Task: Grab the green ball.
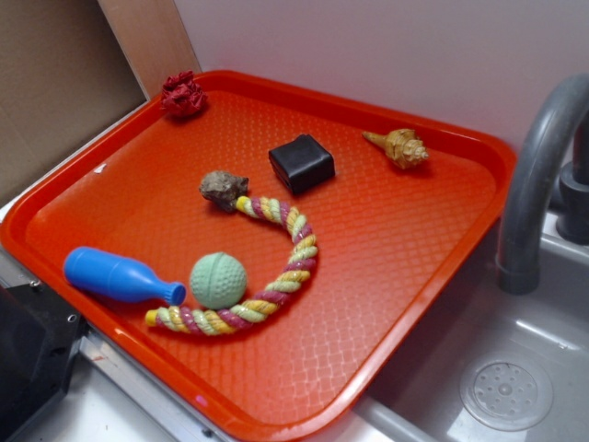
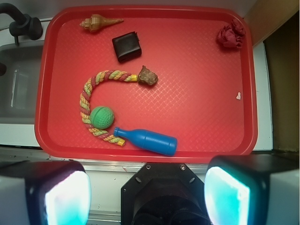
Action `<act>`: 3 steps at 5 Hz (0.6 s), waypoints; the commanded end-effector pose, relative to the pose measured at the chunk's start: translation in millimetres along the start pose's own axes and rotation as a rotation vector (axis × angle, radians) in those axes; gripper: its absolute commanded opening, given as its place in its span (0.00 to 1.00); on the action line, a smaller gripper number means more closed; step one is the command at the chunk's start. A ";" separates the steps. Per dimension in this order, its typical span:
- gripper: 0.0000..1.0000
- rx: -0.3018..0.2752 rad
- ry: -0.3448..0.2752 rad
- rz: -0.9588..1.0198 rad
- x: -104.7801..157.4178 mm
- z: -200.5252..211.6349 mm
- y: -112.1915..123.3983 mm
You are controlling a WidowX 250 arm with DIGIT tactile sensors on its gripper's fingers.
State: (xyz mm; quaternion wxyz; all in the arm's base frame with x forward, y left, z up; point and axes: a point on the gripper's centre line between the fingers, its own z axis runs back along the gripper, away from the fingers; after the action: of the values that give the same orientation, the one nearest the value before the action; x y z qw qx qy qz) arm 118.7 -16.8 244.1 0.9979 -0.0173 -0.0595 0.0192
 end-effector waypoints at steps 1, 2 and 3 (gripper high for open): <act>1.00 0.000 0.000 0.000 0.0 0.0 0.0; 1.00 0.006 -0.013 -0.136 11.7 -53.3 -41.9; 1.00 0.006 -0.024 -0.264 7.0 -104.7 -71.0</act>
State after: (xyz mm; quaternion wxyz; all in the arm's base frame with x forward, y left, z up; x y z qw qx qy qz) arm 140.2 -88.4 137.6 0.9913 -0.0024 -0.0636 -0.1155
